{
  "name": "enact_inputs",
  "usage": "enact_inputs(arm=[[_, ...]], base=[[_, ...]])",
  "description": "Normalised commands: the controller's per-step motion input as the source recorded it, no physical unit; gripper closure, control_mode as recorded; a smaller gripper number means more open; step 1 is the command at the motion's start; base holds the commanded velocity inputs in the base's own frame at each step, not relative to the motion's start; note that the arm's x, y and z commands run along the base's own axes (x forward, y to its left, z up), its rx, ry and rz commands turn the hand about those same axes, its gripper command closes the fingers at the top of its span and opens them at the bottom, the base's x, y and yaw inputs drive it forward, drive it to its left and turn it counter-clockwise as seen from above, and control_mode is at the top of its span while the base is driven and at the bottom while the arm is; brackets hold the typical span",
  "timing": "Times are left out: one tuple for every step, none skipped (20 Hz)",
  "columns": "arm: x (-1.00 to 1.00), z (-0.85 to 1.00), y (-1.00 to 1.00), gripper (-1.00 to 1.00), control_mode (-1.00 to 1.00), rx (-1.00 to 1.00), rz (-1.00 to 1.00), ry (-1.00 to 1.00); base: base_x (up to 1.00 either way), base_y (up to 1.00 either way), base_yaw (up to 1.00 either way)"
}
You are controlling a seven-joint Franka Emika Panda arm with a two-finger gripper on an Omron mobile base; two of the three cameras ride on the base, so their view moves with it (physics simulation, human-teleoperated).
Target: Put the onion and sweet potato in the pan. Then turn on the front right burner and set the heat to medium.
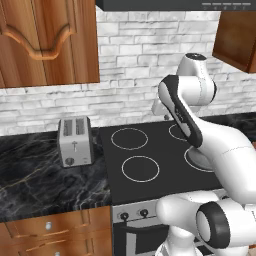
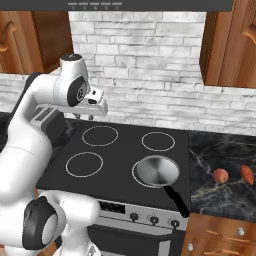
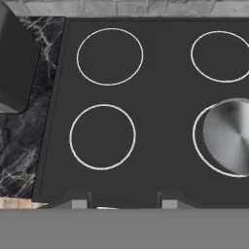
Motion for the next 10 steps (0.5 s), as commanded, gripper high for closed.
enact_inputs(arm=[[0.00, 0.00, -0.01, -1.00, -1.00, 0.00, 0.00, 0.00], [0.00, 0.00, -0.18, -1.00, -1.00, 0.00, 0.00, 0.00], [-0.11, 0.00, -0.26, -1.00, -1.00, 0.00, 0.00, 0.00], [-0.14, 0.00, -0.31, -1.00, -1.00, 0.00, 0.00, 0.00], [-0.19, 0.00, -0.34, -1.00, -1.00, 0.00, -0.01, 0.00], [-0.16, 0.00, -0.36, -1.00, -1.00, 0.00, -0.02, 0.00], [-0.16, 0.00, -0.35, -1.00, -1.00, 0.00, -0.02, 0.00], [-0.16, 0.00, -0.36, -1.00, -1.00, 0.00, -0.01, 0.00], [-0.15, 0.00, -0.36, -1.00, -1.00, 0.00, -0.01, 0.00], [-0.16, 0.00, -0.36, -1.00, -1.00, 0.00, -0.02, 0.00]], base=[[0.00, 0.00, 0.00], [0.00, 0.00, 0.00], [0.00, 0.00, 0.00], [0.00, 0.00, 0.00], [0.00, 0.00, 0.00], [0.00, 0.00, 0.00], [0.00, 0.00, 0.00], [0.00, 0.00, 0.00], [0.00, 0.00, 0.00], [0.00, 0.00, 0.00]])
